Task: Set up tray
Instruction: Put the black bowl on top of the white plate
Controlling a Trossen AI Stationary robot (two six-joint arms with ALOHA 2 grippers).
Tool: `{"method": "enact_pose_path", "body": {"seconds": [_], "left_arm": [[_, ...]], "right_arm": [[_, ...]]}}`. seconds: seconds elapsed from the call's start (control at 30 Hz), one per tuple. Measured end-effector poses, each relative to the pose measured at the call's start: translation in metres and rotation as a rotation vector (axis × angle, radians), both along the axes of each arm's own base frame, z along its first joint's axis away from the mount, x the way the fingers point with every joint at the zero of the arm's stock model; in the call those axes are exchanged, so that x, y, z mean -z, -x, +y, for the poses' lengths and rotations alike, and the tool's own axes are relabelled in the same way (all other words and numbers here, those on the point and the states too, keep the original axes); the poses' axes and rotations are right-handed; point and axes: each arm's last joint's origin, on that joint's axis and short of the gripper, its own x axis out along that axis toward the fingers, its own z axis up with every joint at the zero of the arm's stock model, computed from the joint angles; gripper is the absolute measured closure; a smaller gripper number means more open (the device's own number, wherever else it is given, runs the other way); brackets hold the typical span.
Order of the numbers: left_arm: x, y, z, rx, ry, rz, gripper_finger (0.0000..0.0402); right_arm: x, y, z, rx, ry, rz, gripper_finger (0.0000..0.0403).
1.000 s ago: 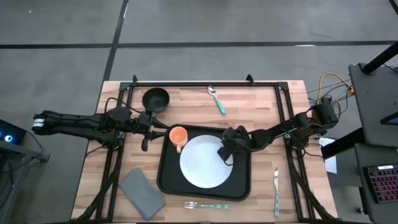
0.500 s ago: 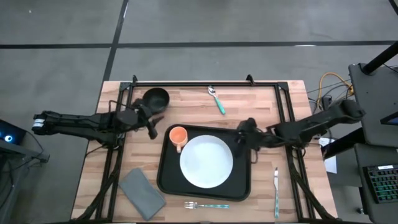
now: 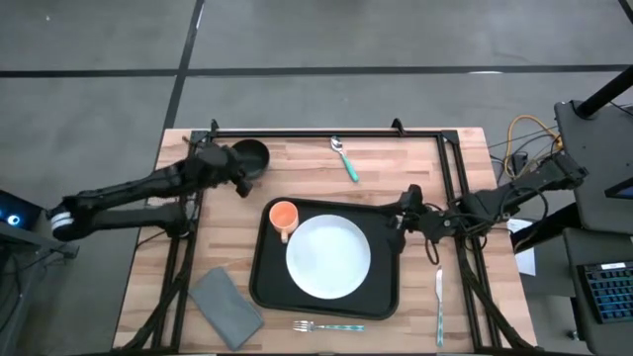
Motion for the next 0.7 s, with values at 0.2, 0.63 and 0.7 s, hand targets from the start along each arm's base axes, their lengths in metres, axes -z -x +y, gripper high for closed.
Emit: {"method": "enact_pose_path", "body": {"seconds": [0.2,0.63,0.7], "left_arm": [[-0.006,-0.013,0.015,0.037,0.100,0.121,0.0272],[0.003,-0.055,0.051,0.048,0.209,0.384,0.0271],[0.008,-0.058,0.055,0.037,0.227,0.400,0.0271]], "right_arm": [[-0.034,0.009,-0.012,0.057,0.167,-0.056,0.0241],[-0.080,0.034,-0.030,0.079,0.185,-0.039,0.0241],[-0.080,0.034,-0.030,0.070,0.177,-0.038,0.0241]]}}
